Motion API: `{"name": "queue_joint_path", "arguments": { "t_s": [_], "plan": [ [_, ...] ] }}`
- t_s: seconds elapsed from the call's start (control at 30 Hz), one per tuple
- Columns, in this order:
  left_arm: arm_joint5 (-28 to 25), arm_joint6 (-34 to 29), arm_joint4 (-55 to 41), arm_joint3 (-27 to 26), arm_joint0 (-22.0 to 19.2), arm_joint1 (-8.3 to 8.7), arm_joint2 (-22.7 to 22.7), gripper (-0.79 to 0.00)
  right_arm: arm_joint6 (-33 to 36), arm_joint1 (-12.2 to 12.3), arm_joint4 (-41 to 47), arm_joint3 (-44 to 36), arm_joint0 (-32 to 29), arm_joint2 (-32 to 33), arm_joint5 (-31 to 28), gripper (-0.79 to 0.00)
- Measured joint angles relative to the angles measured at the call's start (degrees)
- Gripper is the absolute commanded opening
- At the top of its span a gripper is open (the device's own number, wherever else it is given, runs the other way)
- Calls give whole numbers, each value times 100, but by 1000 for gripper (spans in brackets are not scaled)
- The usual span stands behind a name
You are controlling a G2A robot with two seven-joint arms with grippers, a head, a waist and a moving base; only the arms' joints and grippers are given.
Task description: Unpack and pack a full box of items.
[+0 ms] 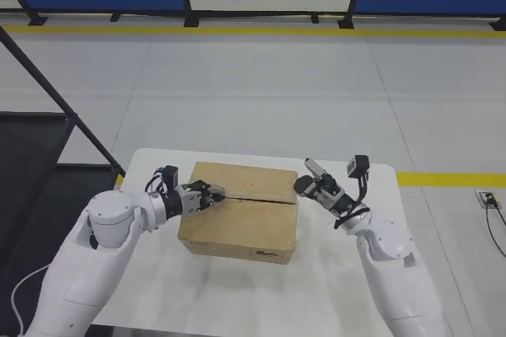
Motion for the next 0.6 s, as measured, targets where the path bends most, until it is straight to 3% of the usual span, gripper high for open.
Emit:
{"name": "queue_joint_path", "arguments": {
  "t_s": [0.6],
  "plan": [
    [-983, -334, 475, 79, -131, 43, 23, -785, 578, 79, 611, 426, 489, -189, 1329, 0]
  ]
}}
